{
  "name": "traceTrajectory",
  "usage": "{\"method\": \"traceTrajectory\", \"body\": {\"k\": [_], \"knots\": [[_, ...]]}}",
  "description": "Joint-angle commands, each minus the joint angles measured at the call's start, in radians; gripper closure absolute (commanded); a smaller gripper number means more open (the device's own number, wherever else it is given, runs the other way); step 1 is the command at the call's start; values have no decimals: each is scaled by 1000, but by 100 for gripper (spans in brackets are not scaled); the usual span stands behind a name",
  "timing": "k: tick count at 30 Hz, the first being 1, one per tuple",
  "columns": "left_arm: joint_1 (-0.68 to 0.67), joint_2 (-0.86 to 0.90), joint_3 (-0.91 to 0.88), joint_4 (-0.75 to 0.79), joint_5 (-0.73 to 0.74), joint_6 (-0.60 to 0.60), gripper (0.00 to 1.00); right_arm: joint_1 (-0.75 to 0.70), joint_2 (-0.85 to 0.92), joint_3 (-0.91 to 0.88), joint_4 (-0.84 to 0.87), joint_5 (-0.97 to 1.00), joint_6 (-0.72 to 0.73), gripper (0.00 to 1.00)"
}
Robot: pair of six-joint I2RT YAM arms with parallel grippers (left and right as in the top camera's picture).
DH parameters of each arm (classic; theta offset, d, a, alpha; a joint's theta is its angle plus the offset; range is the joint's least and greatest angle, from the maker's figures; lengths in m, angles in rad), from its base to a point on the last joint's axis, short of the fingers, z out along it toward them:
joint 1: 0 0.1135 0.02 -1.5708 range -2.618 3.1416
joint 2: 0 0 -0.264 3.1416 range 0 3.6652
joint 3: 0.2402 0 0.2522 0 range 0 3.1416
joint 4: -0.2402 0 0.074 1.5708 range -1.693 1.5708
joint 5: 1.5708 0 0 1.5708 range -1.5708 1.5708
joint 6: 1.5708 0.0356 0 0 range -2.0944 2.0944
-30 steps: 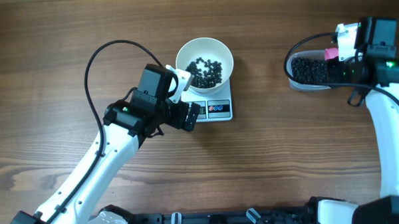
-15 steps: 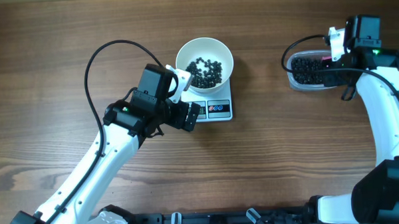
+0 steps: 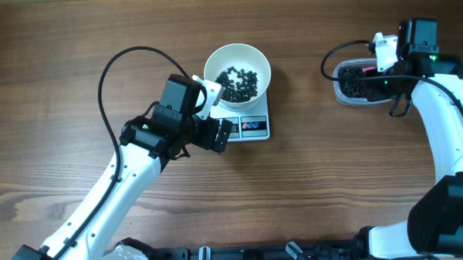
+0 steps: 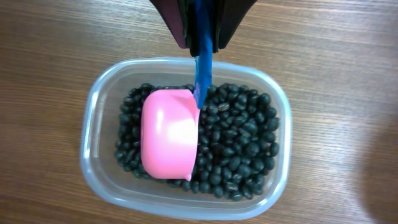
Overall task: Scoop item into bowl and weigh 150g on scale
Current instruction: 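Move the empty scoop with the right gripper back to the bean tub, then push the pink scoop into the black beans with the right gripper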
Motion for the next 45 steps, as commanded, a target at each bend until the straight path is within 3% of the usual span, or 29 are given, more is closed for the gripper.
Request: {"method": "traceTrajectory", "body": {"k": [1,15,24,45], "knots": [[5,-9,16,0,12,11,0,0,21,-1,-29,-101,10,96],[5,-9,16,0,12,11,0,-10,8,-1,-48,-135,28,96],[5,-9,16,0,12,11,0,-120,8,-1,-26,-369,-4,96],[5,-9,16,0,12,11,0,-249,8,-2,-40,-445,-25,96]]}}
